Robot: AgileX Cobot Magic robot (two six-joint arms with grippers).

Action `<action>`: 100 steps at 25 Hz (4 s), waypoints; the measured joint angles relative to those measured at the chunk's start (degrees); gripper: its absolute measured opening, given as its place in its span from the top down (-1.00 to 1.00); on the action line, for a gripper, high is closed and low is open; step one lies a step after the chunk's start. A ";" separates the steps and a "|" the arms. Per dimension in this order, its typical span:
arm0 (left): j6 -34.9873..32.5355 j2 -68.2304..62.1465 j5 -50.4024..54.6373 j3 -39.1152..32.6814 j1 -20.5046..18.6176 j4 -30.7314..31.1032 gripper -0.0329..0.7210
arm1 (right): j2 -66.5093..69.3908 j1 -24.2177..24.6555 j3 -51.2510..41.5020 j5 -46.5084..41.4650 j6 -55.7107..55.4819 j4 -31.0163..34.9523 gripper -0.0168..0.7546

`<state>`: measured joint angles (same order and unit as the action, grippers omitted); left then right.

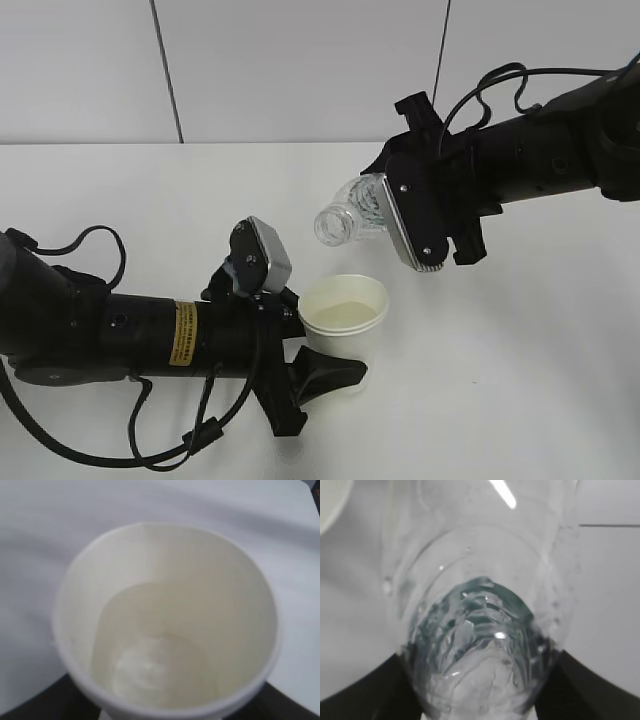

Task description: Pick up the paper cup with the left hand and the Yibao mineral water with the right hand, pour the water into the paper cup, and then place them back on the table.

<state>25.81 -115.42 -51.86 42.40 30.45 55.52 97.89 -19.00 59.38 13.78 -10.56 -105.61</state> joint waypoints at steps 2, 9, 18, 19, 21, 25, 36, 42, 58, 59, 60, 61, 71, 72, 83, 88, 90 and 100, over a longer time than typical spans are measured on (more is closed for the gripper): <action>0.00 0.00 0.00 0.00 -1.49 -0.19 -0.26 | 0.00 0.00 0.00 0.00 -6.80 0.94 -0.12; -0.40 0.00 0.00 0.00 -7.49 -0.58 -0.26 | 0.00 0.00 0.99 0.23 -13.34 22.14 -0.12; -9.07 2.25 0.27 0.00 -11.52 -6.10 -0.26 | 1.55 0.00 1.07 2.39 -30.90 35.29 -0.12; -9.88 2.33 0.27 0.00 -11.60 -7.12 -0.26 | 2.47 0.00 1.07 3.44 -31.88 35.74 -0.12; -11.19 2.33 0.38 0.00 -11.70 -9.13 -0.26 | 3.77 0.00 0.74 5.76 -32.56 38.26 -0.12; -12.95 2.33 0.30 0.00 -11.80 -14.52 -0.26 | 4.19 1.40 -1.39 10.01 -27.86 48.63 -0.12; -18.01 2.33 -0.83 0.00 -11.80 -22.66 -0.26 | 4.19 9.65 -17.26 25.33 -12.14 69.83 -0.12; -18.78 2.33 -0.92 0.00 -11.80 -25.80 -0.26 | 6.49 9.76 -20.87 33.57 -4.18 79.24 -0.12; -22.05 -3.39 -1.68 0.00 -11.87 -30.43 -0.26 | 14.39 9.76 -21.01 44.00 2.28 84.47 -0.12; -21.99 -3.64 -1.66 0.00 -11.87 -30.43 -0.26 | 14.39 9.76 -21.01 44.00 2.64 84.58 -0.12; -21.81 -3.73 -1.54 0.00 -11.87 -30.43 -0.26 | 14.39 9.76 -21.01 43.75 2.87 84.58 -0.12; -21.57 -3.73 -1.21 0.00 -11.87 -30.43 -0.26 | 14.39 9.76 -21.01 43.21 3.50 84.71 -0.12; -16.84 -3.73 -0.24 0.00 -11.40 -26.36 -0.26 | 16.86 9.76 -21.01 40.32 6.53 80.66 -0.12; -16.68 -3.73 0.16 0.00 -11.10 -25.94 -0.26 | 17.11 9.76 -21.01 40.04 6.53 80.11 -0.12; -14.50 -3.73 -0.36 0.00 -10.73 -22.75 -0.32 | 17.22 9.76 -21.01 38.26 6.42 74.45 -0.12; -13.81 -3.73 -0.29 0.00 -10.73 -22.00 -0.46 | 17.22 9.76 -21.01 38.36 6.33 73.66 -0.12; -13.30 -3.73 -0.23 0.05 -10.73 -22.00 -0.55 | 17.22 9.76 -21.01 38.36 6.33 73.63 -0.17; -12.86 -3.73 0.01 0.11 -10.73 -23.39 -0.60 | 17.22 9.76 -21.01 37.91 3.37 74.25 -0.70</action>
<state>12.95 -119.15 -51.85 42.51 19.71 32.13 115.11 -9.24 38.37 51.69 -7.19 -31.36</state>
